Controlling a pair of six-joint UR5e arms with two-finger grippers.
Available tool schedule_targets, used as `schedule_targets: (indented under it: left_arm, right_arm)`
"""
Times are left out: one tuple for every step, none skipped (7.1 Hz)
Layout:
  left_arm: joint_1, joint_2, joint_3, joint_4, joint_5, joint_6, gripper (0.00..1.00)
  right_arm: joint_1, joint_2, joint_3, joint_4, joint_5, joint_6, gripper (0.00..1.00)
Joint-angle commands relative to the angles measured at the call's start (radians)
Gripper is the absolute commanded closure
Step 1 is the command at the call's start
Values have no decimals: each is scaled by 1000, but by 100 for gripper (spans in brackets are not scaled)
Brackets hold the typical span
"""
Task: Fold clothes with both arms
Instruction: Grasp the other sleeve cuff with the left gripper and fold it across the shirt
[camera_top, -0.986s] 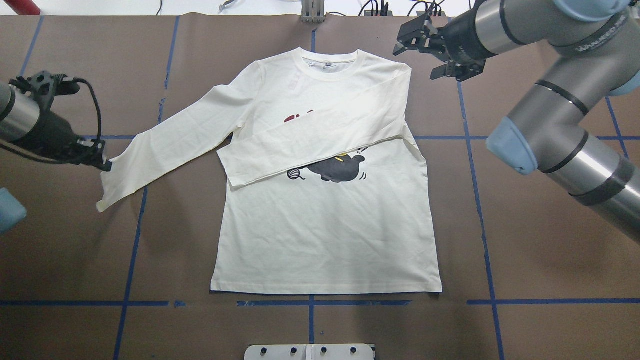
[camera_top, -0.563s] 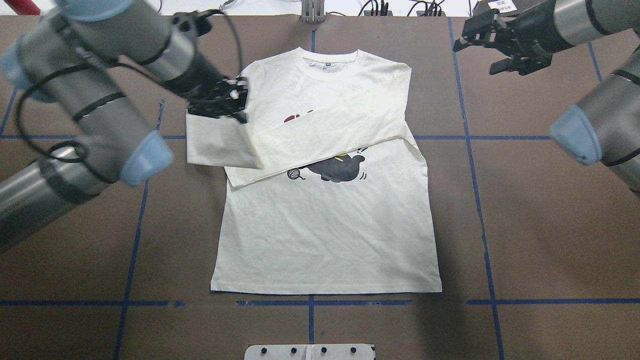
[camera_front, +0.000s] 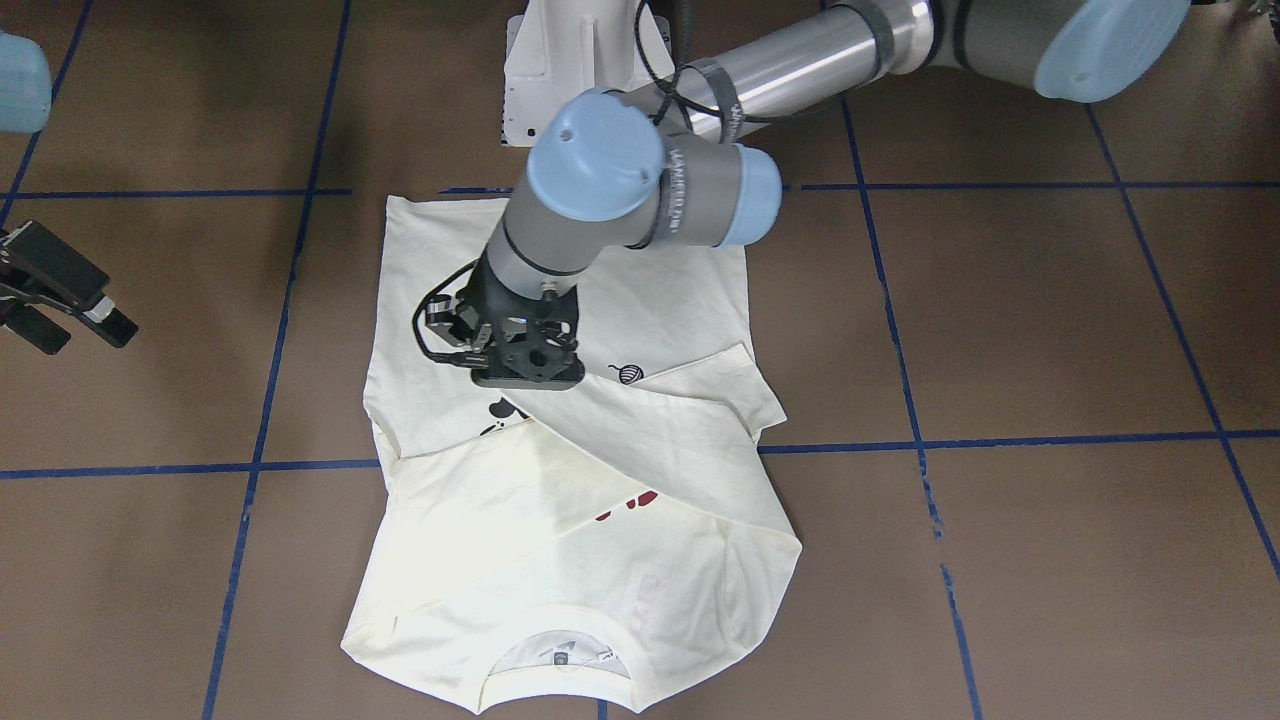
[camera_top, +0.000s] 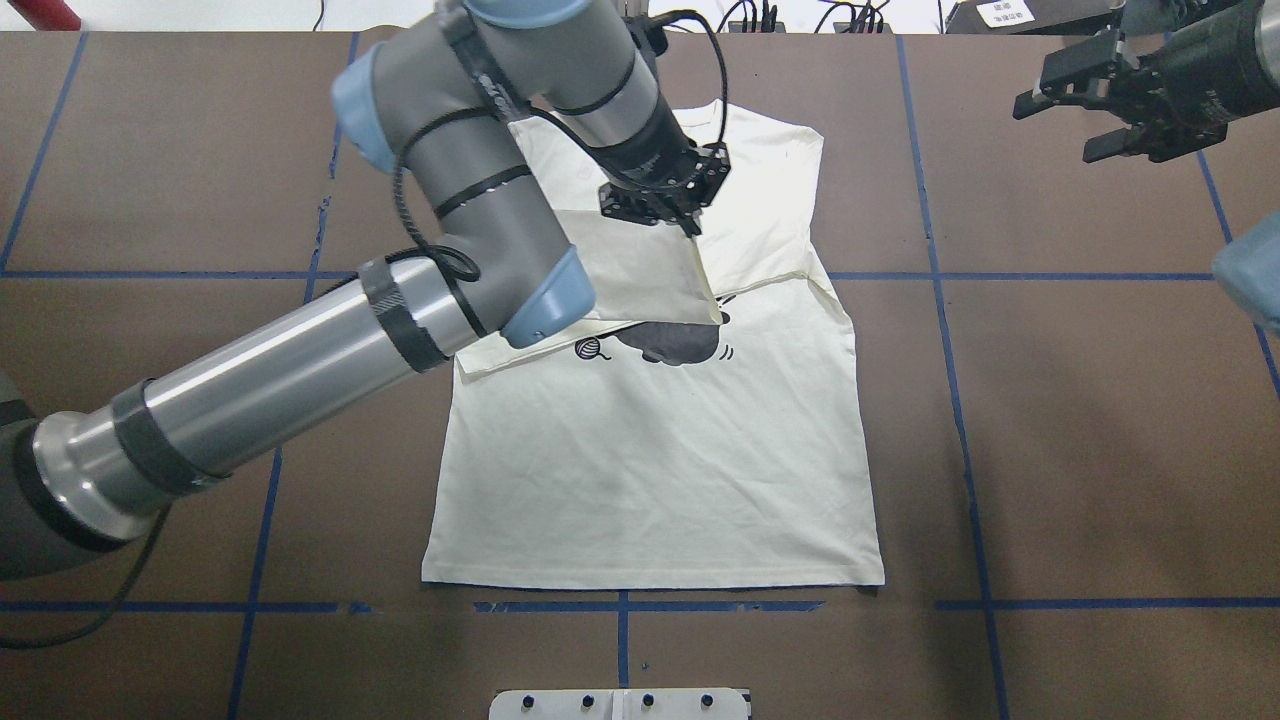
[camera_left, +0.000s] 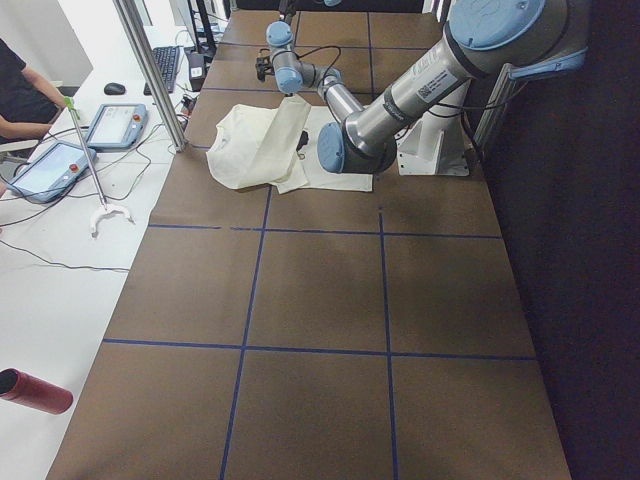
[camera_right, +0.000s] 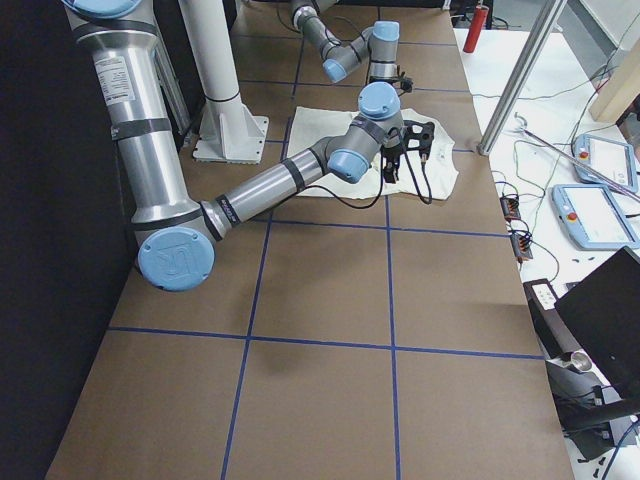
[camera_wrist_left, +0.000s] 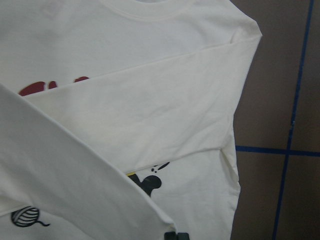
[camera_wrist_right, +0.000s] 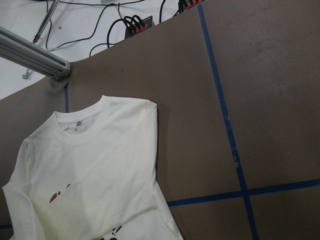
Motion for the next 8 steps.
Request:
schedule_targets:
  left_arm:
    - [62,-59,150,-147,109,-40,100]
    - [64,-76,221,-223,164,-57,100]
    - [70,-88,271,-298,192,-115,100]
    - [78,-148,356,-331,217,-157,83]
    - [90,-147,355,-339,237,-154,34]
    - [85,-144,299,-331,238,-181,32]
    - [59,-83,169,-284,206,-191,33]
    - [5,16,23,-218,139,-159,34]
  right_arm:
    - [3,-11,12,0,1,-2,1]
    - [3,-13,18,0,1,0,1]
    - [3,-13,20,0,-6,2,1]
    - [3,-13,26,0,-3,11,1]
    - [2,-13,25,0,-6,14,1]
    - [-18,-10,28,0,-9,34,0]
    - [-71,-11,29,-1,-19,90,0]
    - [-137,-31,49,-1,-51,160,0]
